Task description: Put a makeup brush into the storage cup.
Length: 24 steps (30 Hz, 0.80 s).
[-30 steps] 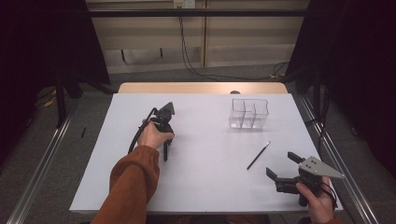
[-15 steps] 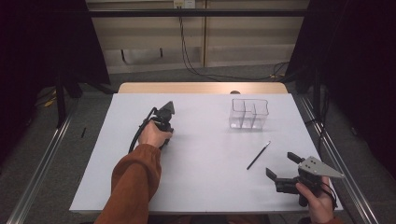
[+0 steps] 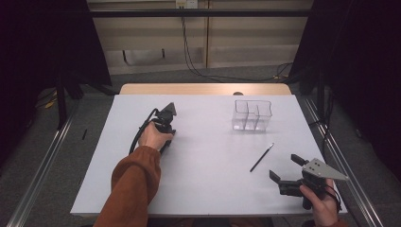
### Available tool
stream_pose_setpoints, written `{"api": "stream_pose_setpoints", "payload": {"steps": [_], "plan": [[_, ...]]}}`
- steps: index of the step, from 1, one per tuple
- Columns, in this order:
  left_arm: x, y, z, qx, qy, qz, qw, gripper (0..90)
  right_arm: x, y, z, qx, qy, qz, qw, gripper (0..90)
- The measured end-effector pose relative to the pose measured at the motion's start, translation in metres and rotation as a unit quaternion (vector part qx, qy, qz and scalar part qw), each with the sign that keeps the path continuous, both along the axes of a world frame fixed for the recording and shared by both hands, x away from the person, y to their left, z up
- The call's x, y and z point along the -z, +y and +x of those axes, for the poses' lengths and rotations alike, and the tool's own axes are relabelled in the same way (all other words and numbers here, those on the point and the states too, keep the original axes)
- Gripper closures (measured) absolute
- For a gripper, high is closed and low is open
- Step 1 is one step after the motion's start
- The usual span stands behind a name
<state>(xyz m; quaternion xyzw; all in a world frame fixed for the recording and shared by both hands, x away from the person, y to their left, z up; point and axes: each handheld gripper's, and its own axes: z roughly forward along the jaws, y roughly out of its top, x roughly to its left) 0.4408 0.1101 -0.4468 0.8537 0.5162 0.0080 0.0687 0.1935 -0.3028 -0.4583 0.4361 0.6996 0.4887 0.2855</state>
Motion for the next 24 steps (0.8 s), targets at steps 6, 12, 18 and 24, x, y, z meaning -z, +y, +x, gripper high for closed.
{"api": "stream_pose_setpoints", "payload": {"steps": [6,12,18,24], "plan": [[-0.001,0.007,-0.001,0.003,-0.003,-0.023,0.9997,78.6,0.000,0.000,0.000,0.001,0.000,0.001,1.0000,0.1],[-0.001,0.012,-0.003,0.002,-0.010,-0.038,0.9992,78.6,0.000,0.000,0.000,0.002,0.001,0.001,1.0000,0.1],[-0.004,0.016,-0.003,-0.001,-0.017,-0.051,0.9985,78.7,0.000,0.000,0.000,0.001,0.001,0.000,1.0000,0.1],[-0.007,0.021,-0.005,0.000,-0.033,-0.070,0.9970,78.7,0.000,0.000,0.000,0.002,0.001,0.001,1.0000,0.1]]}}
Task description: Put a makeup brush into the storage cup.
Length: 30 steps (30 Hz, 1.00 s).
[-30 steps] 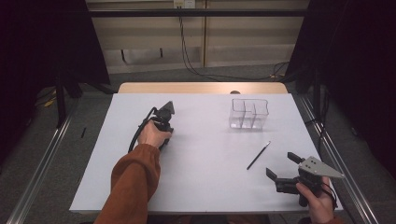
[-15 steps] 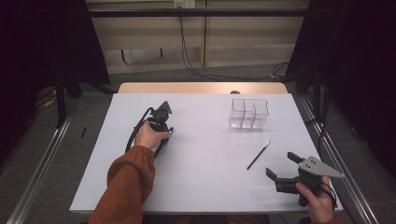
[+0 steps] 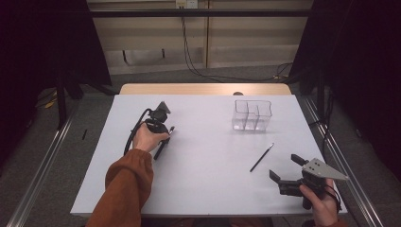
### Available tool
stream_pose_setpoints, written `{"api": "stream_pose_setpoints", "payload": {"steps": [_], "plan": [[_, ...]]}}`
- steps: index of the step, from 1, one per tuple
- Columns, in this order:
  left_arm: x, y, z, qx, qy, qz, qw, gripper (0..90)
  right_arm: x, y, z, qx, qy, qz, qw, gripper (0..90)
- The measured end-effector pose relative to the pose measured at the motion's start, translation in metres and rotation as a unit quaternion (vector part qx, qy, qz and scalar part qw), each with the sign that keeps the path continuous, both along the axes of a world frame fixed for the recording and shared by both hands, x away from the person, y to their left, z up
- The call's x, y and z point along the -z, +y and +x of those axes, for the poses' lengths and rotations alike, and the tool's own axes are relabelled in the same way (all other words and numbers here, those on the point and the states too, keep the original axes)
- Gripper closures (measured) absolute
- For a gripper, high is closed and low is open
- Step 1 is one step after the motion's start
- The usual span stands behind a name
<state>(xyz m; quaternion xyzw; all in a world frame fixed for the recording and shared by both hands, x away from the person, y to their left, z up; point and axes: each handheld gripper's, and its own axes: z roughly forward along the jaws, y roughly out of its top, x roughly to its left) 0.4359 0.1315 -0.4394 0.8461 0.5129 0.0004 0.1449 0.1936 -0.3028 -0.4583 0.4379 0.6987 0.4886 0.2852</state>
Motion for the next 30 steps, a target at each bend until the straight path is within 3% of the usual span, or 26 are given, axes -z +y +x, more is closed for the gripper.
{"api": "stream_pose_setpoints", "payload": {"steps": [15,30], "plan": [[-0.012,0.005,-0.011,0.020,-0.045,-0.044,0.9978,78.7,0.000,0.000,0.000,0.000,0.000,-0.001,1.0000,0.1],[-0.017,0.016,-0.022,0.032,-0.095,-0.080,0.9918,78.7,0.000,0.000,0.000,0.000,0.001,-0.001,1.0000,0.1]]}}
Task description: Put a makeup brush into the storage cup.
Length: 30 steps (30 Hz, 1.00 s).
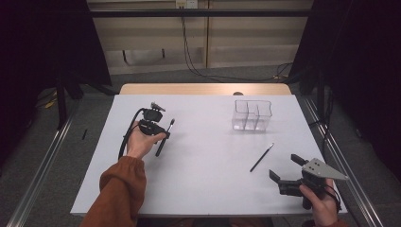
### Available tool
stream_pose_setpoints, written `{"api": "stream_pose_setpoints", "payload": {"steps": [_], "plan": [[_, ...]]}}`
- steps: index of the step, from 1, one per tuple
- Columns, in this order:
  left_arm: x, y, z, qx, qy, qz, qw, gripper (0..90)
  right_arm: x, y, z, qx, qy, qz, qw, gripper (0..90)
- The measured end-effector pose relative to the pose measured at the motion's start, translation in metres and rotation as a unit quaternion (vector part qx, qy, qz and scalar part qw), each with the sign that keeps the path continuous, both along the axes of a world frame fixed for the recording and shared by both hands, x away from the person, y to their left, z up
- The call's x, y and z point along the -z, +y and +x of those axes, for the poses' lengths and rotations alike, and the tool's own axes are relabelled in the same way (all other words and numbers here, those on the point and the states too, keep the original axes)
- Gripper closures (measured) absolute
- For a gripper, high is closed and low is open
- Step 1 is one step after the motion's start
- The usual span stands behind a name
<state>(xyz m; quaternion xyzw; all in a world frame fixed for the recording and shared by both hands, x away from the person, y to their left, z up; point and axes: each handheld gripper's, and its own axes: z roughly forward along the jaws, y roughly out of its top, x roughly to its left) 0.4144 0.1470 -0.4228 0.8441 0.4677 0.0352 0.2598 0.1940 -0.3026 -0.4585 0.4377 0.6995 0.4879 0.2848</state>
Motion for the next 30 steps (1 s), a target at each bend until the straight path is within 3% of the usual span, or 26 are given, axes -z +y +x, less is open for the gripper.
{"api": "stream_pose_setpoints", "payload": {"steps": [7,13,18,27,30], "plan": [[-0.005,0.003,-0.005,0.002,-0.032,-0.022,0.9993,78.7,0.000,0.000,0.000,0.000,0.000,0.000,1.0000,0.1],[-0.007,0.007,-0.009,0.002,-0.062,-0.046,0.9971,78.7,0.000,0.000,0.000,0.000,0.001,0.000,1.0000,0.1],[-0.008,0.011,-0.013,0.002,-0.083,-0.065,0.9944,78.7,0.000,0.000,0.000,0.000,0.000,0.000,1.0000,0.1],[-0.010,0.015,-0.020,0.004,-0.132,-0.097,0.9865,78.6,0.000,0.000,0.000,0.000,0.000,0.001,1.0000,0.1],[-0.010,0.016,-0.023,0.007,-0.140,-0.106,0.9844,78.7,0.000,0.000,0.000,0.000,0.000,0.000,1.0000,0.1]]}}
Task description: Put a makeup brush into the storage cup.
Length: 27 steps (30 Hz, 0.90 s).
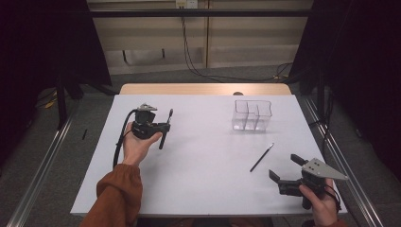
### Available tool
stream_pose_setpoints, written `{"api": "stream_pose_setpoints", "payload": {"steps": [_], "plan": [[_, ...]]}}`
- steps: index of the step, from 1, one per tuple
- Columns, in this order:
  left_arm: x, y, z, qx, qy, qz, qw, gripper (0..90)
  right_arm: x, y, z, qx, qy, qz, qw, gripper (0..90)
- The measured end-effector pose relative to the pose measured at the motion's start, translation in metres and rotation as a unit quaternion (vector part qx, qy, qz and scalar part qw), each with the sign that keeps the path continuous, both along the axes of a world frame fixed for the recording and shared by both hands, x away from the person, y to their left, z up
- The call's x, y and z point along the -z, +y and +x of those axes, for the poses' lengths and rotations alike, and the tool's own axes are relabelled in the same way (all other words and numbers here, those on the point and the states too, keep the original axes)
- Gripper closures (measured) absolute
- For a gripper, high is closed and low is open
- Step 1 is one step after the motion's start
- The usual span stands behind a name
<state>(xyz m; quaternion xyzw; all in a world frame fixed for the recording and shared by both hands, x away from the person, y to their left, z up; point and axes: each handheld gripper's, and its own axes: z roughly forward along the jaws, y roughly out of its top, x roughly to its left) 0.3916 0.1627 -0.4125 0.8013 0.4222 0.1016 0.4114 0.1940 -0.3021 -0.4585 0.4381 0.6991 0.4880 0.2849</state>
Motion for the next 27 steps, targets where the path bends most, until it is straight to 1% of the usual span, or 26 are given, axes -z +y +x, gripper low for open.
{"api": "stream_pose_setpoints", "payload": {"steps": [2,3,4,5,6,7,8,10,11,12,14,15,16,18,20,25,27], "plan": [[0.000,0.001,-0.001,0.003,-0.013,-0.008,0.9999,78.6,0.000,0.000,0.000,0.000,-0.001,0.000,1.0000,0.1],[0.000,0.001,-0.002,-0.003,-0.019,-0.013,0.9997,78.7,0.000,0.000,0.000,0.000,0.000,0.000,1.0000,0.1],[-0.001,0.003,-0.003,-0.008,-0.024,-0.014,0.9996,78.6,0.000,0.000,0.000,0.000,0.000,0.001,1.0000,0.1],[-0.001,0.004,-0.003,-0.012,-0.022,-0.021,0.9995,78.7,0.000,0.000,0.000,-0.001,-0.001,0.000,1.0000,0.1],[-0.001,0.005,-0.003,-0.013,-0.026,-0.022,0.9993,78.7,0.000,0.000,0.000,0.000,-0.001,0.000,1.0000,0.1],[-0.002,0.006,-0.004,-0.013,-0.035,-0.024,0.9990,78.6,0.000,0.000,0.000,-0.001,-0.001,0.000,1.0000,0.1],[-0.002,0.008,-0.005,-0.012,-0.039,-0.025,0.9989,78.6,0.000,0.000,0.000,-0.001,-0.001,0.000,1.0000,0.1],[-0.003,0.009,-0.007,-0.013,-0.049,-0.035,0.9981,78.6,0.000,0.000,0.000,0.000,-0.001,0.001,1.0000,0.1],[-0.003,0.010,-0.007,-0.009,-0.058,-0.039,0.9975,78.6,0.000,0.000,0.000,0.000,0.000,0.000,1.0000,0.1],[-0.004,0.011,-0.008,-0.006,-0.061,-0.037,0.9974,78.6,0.000,0.000,0.000,0.001,0.000,0.000,1.0000,0.1],[-0.003,0.013,-0.009,-0.003,-0.068,-0.054,0.9963,78.6,0.000,0.000,0.000,0.000,0.000,0.001,1.0000,0.1],[-0.003,0.013,-0.010,-0.001,-0.073,-0.056,0.9958,78.6,0.000,0.000,0.000,0.000,-0.001,0.001,1.0000,0.1],[-0.003,0.014,-0.010,0.003,-0.075,-0.055,0.9957,78.6,0.000,0.000,0.000,0.001,0.000,0.001,1.0000,0.1],[-0.002,0.014,-0.011,0.004,-0.077,-0.059,0.9953,78.6,0.000,0.000,0.000,0.001,0.000,0.002,1.0000,0.1],[-0.001,0.014,-0.013,0.006,-0.083,-0.062,0.9946,78.6,0.000,0.000,0.000,0.000,0.000,0.001,1.0000,0.1],[0.003,0.017,-0.016,0.009,-0.094,-0.079,0.9923,78.6,0.000,0.000,0.000,0.000,-0.001,0.001,1.0000,0.1],[0.003,0.018,-0.017,0.012,-0.103,-0.085,0.9910,78.6,0.000,0.001,0.000,0.001,-0.001,0.001,1.0000,0.1]]}}
